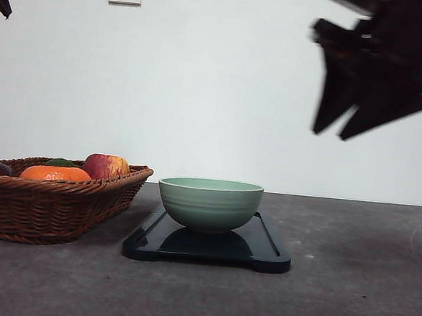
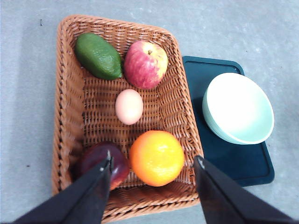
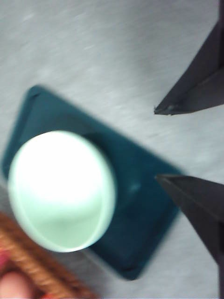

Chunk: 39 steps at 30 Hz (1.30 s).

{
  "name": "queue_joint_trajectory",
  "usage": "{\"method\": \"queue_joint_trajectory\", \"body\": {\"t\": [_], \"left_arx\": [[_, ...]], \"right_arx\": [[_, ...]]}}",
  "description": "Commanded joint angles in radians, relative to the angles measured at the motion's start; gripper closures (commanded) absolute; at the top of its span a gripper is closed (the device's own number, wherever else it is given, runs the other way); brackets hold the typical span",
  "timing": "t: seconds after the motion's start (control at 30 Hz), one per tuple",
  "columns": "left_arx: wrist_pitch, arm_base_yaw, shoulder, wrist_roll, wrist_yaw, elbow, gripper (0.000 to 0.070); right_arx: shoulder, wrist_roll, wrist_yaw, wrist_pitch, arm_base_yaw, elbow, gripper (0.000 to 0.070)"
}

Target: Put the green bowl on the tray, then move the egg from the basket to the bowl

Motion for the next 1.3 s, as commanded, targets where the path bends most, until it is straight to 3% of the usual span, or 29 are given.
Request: {"method": "queue_joint_trajectory", "body": {"t": [0.0, 0.17, 0.4, 0.93, 0.97, 1.07, 1.27], "left_arx": [[0.010, -0.010, 0.008, 0.012, 0.003, 0.022, 0.0350], [0.019, -0.051, 0.025, 0.026, 0.003, 0.025, 0.0349], [0.006, -0.105, 0.129, 0.026, -0.012, 0.048, 0.0350], [-0.077, -0.166, 0.604, 0.086, -0.120, 0.396, 0.0344], [-0.077, -0.166, 0.630, 0.087, -0.121, 0.412, 0.0335], [-0.078, -0.166, 0.699, 0.087, -0.124, 0.449, 0.0218], [-0.060, -0.166, 0.781, 0.113, -0.209, 0.458, 0.0221]], "right_arx": [[-0.063, 0.007, 0.019, 0.006, 0.007, -0.029, 0.0449], [-0.212, 0.063, 0.088, -0.120, 0.007, -0.079, 0.0449], [-0.332, 0.117, 0.102, -0.274, 0.007, -0.079, 0.0449], [-0.373, 0.161, 0.161, -0.279, 0.007, -0.079, 0.0449], [-0.373, 0.161, 0.165, -0.279, 0.007, -0.079, 0.0449], [-0.373, 0.161, 0.165, -0.279, 0.007, -0.079, 0.0449], [-0.373, 0.162, 0.165, -0.279, 0.007, -0.079, 0.0449]]}}
